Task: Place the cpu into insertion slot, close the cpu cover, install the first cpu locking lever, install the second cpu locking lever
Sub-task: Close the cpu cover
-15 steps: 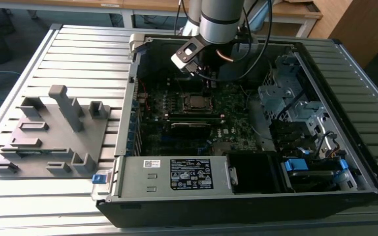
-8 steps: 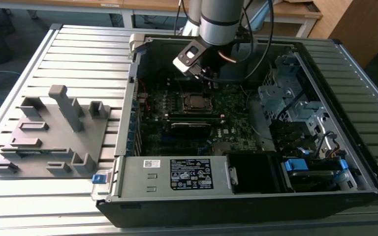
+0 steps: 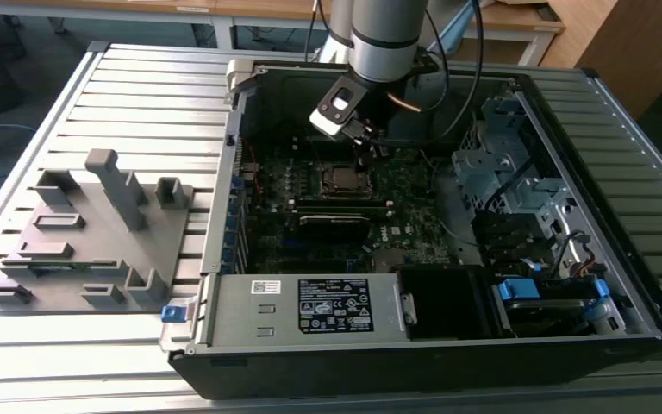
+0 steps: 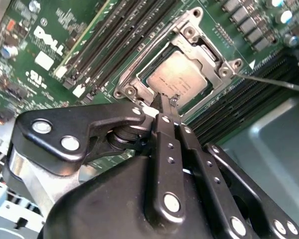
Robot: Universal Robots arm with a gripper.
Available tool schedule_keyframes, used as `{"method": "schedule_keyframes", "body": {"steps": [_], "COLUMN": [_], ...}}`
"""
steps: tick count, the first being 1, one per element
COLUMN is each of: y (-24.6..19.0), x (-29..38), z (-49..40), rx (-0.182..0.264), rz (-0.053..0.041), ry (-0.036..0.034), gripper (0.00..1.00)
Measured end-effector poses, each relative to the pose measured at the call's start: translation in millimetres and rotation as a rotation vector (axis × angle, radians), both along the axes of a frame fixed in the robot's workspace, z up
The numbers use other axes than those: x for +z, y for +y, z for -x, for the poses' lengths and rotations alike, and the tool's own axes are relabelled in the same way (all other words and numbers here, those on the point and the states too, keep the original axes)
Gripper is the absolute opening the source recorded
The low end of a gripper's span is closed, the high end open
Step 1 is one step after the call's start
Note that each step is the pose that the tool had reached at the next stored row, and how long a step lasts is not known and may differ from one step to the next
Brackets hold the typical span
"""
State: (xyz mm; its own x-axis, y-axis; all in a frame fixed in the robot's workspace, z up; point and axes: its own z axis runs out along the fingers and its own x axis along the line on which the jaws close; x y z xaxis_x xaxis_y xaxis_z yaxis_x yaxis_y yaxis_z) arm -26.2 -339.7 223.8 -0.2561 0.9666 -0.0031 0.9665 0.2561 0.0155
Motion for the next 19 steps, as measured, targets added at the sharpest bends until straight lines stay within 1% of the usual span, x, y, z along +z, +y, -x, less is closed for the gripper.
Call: {"method": "schedule_keyframes", "body": {"steps": [19], "y": [0.0], "x": [-3.7], "z": [0.0], "rx": [0.346], "rz": [0.0001], "ry": [0.0001], "gripper": [0.1]}}
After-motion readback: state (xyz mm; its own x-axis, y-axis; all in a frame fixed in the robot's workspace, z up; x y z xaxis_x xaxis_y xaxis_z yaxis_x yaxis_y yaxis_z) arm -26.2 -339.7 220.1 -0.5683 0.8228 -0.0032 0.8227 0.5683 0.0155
